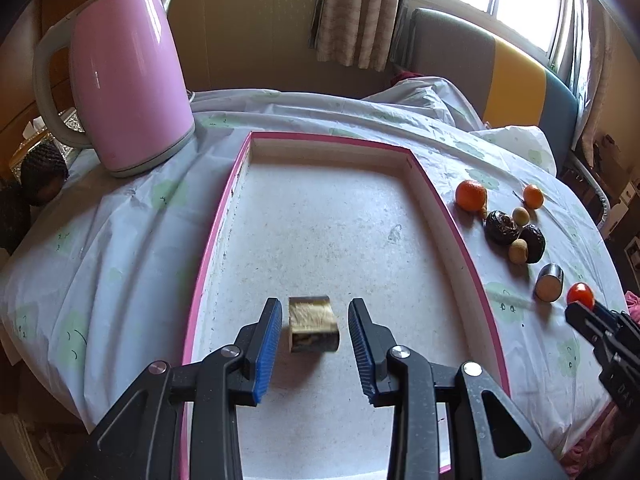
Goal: Organize fruits
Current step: 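Set the gold cube in the pink tray with the left tool while the right tool releases the tomato there, then grasp the dark brown cut cylinder piece with the right tool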
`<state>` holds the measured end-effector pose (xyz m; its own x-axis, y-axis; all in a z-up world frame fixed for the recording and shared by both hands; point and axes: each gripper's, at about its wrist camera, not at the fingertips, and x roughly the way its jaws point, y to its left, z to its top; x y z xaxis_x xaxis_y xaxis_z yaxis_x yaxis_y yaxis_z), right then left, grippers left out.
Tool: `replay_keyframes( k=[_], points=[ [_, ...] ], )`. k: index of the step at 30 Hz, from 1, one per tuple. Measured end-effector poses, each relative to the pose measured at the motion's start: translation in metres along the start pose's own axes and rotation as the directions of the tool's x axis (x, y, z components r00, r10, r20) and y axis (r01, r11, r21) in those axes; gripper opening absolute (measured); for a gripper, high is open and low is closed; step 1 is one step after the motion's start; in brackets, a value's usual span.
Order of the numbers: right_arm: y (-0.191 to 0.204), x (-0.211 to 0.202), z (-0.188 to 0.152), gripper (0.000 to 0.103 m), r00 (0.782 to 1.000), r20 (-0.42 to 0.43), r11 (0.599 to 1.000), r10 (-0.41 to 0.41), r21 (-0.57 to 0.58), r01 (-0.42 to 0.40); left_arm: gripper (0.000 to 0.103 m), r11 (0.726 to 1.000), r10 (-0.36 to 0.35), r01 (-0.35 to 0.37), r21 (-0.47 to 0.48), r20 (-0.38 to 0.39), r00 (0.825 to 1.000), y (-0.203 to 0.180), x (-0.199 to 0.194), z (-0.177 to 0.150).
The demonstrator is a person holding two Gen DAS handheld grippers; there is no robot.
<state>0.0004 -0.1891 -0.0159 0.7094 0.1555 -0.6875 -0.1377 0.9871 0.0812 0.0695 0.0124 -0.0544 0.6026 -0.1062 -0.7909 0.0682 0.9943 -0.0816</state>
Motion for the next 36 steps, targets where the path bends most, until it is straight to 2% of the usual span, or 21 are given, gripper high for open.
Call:
replay_keyframes(
  k=[5, 12, 18, 27, 31, 33, 36],
  points=[
    [0.042, 0.01, 0.008, 0.028, 0.995, -0.022, 0.991, 0.1, -0.087, -0.102, 0.036, 1.0, 0.006, -0.006, -0.015, 0.006, 1.0, 0.006, -0.006, -0.001],
    [0.091, 0.03, 0.013, 0.028, 0.974, -0.085, 0.957, 0.209, -0.187, -0.221, 0.036, 0.999, 0.011, -0.01, -0.038, 0.04, 0.999, 0.017, -0.019, -0.002],
    [0.122, 0.058, 0.012, 0.028, 0.957, -0.165, 0.933, 0.238, -0.235, -0.272, 0.037, 0.999, 0.01, -0.007, -0.048, 0.065, 0.998, 0.023, -0.03, -0.002],
    [0.131, 0.072, 0.009, 0.03, 0.954, -0.169, 0.939, 0.248, -0.2, -0.28, 0.04, 0.998, 0.019, -0.015, -0.062, 0.066, 0.998, 0.027, -0.033, -0.004],
    [0.125, 0.065, 0.011, 0.048, 0.959, -0.136, 0.948, 0.248, -0.172, -0.27, 0.04, 0.998, 0.012, -0.008, -0.058, 0.07, 0.997, 0.024, -0.035, -0.004],
    [0.122, 0.059, 0.012, 0.048, 0.966, -0.113, 0.953, 0.233, -0.172, -0.25, 0.04, 0.999, 0.007, -0.003, -0.053, 0.076, 0.997, 0.022, -0.037, -0.004],
    [0.116, 0.048, 0.016, 0.048, 0.984, -0.068, 0.969, 0.165, -0.172, -0.175, 0.04, 0.999, 0.0, 0.003, -0.039, 0.083, 0.997, 0.017, -0.039, -0.005]
  ],
)
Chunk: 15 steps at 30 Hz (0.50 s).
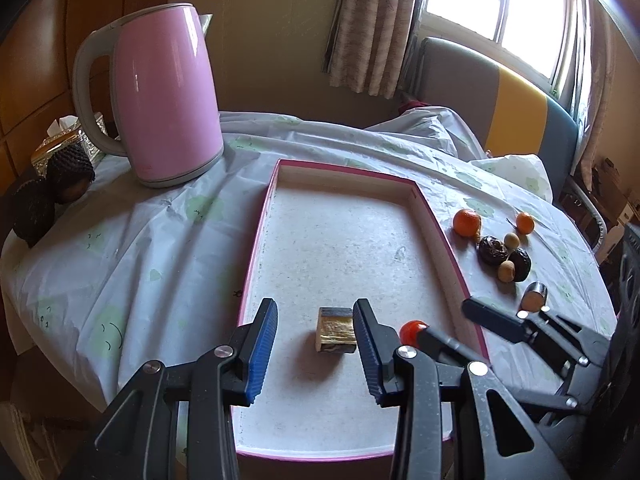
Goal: Organize fruits
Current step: 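Grasp the dark brown cut cylinder piece with the right tool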
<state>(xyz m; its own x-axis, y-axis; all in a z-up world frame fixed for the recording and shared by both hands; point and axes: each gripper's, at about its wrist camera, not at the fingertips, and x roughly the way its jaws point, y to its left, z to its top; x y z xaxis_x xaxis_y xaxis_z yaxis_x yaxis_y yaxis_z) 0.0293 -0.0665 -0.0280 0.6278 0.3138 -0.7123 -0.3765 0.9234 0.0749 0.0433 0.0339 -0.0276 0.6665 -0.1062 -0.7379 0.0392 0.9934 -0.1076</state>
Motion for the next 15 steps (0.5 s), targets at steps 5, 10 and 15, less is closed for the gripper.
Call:
replay_keyframes(
  k=[5, 10, 15],
  points=[
    [-0.016, -0.02, 0.002, 0.051, 0.995, 0.047, 0.996, -0.086, 0.041, 0.084, 0.04, 0.999, 0.003, -0.003, 0.04, 0.001, 1.0, -0.011, -0.002, -0.002],
    [-0.03, -0.033, -0.001, 0.051, 0.986, 0.064, 0.987, -0.155, 0.057, 0.152, 0.04, 0.998, -0.01, 0.01, 0.068, -0.003, 1.0, -0.021, -0.003, -0.003],
    [-0.044, -0.039, -0.006, 0.052, 0.977, 0.067, 0.978, -0.201, 0.073, 0.196, 0.04, 0.996, -0.024, 0.025, 0.085, -0.014, 1.0, -0.031, -0.002, -0.003]
  ],
)
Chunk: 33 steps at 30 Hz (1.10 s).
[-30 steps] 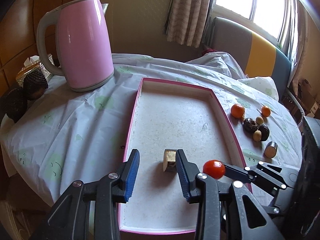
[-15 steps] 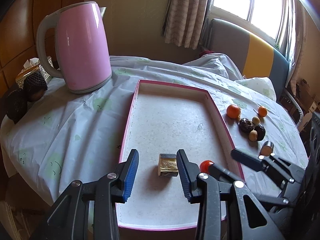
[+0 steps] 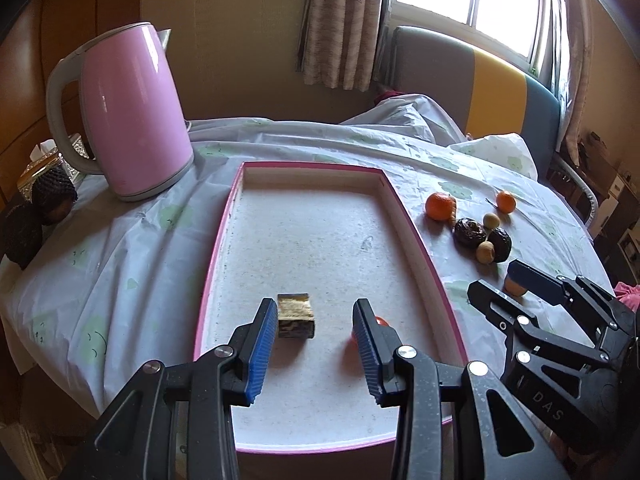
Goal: Organize fruits
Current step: 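Grasp the dark brown cut cylinder piece with the right tool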
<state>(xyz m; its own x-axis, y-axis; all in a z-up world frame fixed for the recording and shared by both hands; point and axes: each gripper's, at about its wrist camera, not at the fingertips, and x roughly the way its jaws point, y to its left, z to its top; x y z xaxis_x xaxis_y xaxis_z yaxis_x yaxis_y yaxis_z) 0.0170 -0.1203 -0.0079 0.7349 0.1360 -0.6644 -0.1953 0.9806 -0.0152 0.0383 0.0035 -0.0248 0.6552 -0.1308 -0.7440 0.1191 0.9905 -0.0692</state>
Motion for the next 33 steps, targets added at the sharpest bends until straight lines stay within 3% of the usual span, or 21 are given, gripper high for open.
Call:
replay_keyframes(
  k=[16, 20, 24, 26, 28, 33],
  points=[
    [-0.099, -0.007, -0.033, 0.052, 0.987, -0.06, 0.967, -0.151, 0.2, 0.16, 0.04, 0.988, -0.075, 0.078, 0.131, -0.026, 0.997, -0.054, 0.01, 0.007],
    [-0.123, -0.005, -0.039, 0.052, 0.987, -0.072, 0.958, -0.143, 0.24, 0.157, 0.04, 0.983, -0.101, 0.108, 0.148, -0.05, 0.994, -0.066, 0.017, 0.009],
    [-0.131, 0.001, -0.039, 0.052, 0.992, -0.074, 0.966, -0.105, 0.229, 0.12, 0.04, 0.978, -0.125, 0.134, 0.158, -0.069, 0.99, -0.077, 0.024, 0.009],
    [-0.128, 0.007, -0.037, 0.056, 0.994, -0.076, 0.973, -0.084, 0.21, 0.098, 0.039, 0.976, -0.136, 0.147, 0.161, -0.078, 0.988, -0.081, 0.027, 0.009],
    [-0.123, 0.012, -0.035, 0.064, 0.994, -0.072, 0.98, -0.079, 0.175, 0.091, 0.04, 0.975, -0.142, 0.154, 0.162, -0.086, 0.986, -0.084, 0.029, 0.01],
    [-0.117, 0.031, -0.031, 0.064, 0.991, -0.088, 0.987, -0.1, 0.117, 0.11, 0.039, 0.969, -0.165, 0.18, 0.167, -0.102, 0.981, -0.091, 0.034, 0.014]
  ],
)
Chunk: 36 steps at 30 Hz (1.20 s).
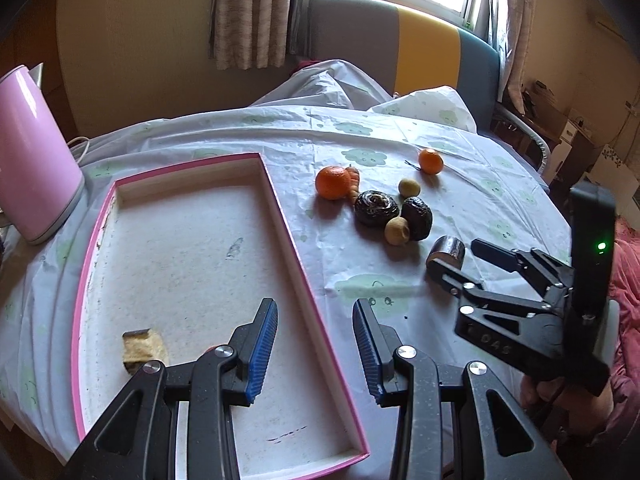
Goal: Organize fruits
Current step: 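Grasp the dark brown cut cylinder piece with the right tool, then grasp the small yellow potato with the left tool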
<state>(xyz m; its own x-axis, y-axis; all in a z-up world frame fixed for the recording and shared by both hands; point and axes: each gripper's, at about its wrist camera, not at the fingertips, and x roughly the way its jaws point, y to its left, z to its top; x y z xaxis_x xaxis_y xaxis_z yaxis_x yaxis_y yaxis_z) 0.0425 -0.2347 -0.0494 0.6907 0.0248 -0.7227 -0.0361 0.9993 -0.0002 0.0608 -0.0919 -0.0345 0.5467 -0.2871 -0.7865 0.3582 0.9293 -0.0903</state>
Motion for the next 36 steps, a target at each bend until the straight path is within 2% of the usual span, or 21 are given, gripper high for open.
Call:
replay_keyframes(
  k=[2, 3, 7, 15, 21, 26, 34, 36],
  points=[
    [0.0, 0.005, 0.001, 0.058, 1.0, -0.008, 1.0, 0.001, -0.005, -0.001, 0.039, 1.0, -0.014, 0.014, 0.007, -0.003, 1.0, -0.003, 0.002, 0.004],
    [-0.001, 0.007, 0.001, 0.035, 1.0, -0.014, 1.0, 0.001, -0.003, -0.001, 0.039, 1.0, -0.022, 0.022, 0.008, -0.007, 1.0, -0.005, 0.003, 0.006],
    [-0.006, 0.004, -0.002, 0.034, 1.0, -0.002, 1.0, -0.005, 0.019, 0.005, 0.039, 0.998, -0.059, 0.059, 0.003, -0.029, 0.998, -0.013, 0.013, 0.015],
    [-0.027, -0.003, -0.009, 0.034, 0.997, 0.002, 0.994, -0.073, 0.082, 0.072, 0.037, 0.993, -0.114, 0.112, -0.029, -0.086, 0.99, -0.033, 0.047, 0.036],
    [-0.031, -0.004, -0.011, 0.034, 0.998, 0.013, 0.994, -0.062, 0.09, 0.061, 0.037, 0.99, -0.132, 0.126, -0.066, -0.116, 0.984, -0.045, 0.073, 0.05],
    [-0.034, -0.004, -0.014, 0.034, 0.998, 0.027, 0.994, -0.051, 0.1, 0.048, 0.037, 0.991, -0.121, 0.113, -0.071, -0.131, 0.984, -0.054, 0.094, 0.059],
    [-0.039, 0.002, -0.016, 0.032, 0.999, 0.018, 0.992, -0.026, 0.127, 0.024, 0.037, 0.991, -0.12, 0.107, -0.085, -0.159, 0.98, -0.058, 0.116, 0.062],
    [-0.04, 0.002, -0.016, 0.032, 1.0, 0.019, 0.99, -0.024, 0.138, 0.021, 0.025, 0.991, -0.128, 0.118, -0.07, -0.157, 0.979, -0.062, 0.119, 0.06]
  ],
)
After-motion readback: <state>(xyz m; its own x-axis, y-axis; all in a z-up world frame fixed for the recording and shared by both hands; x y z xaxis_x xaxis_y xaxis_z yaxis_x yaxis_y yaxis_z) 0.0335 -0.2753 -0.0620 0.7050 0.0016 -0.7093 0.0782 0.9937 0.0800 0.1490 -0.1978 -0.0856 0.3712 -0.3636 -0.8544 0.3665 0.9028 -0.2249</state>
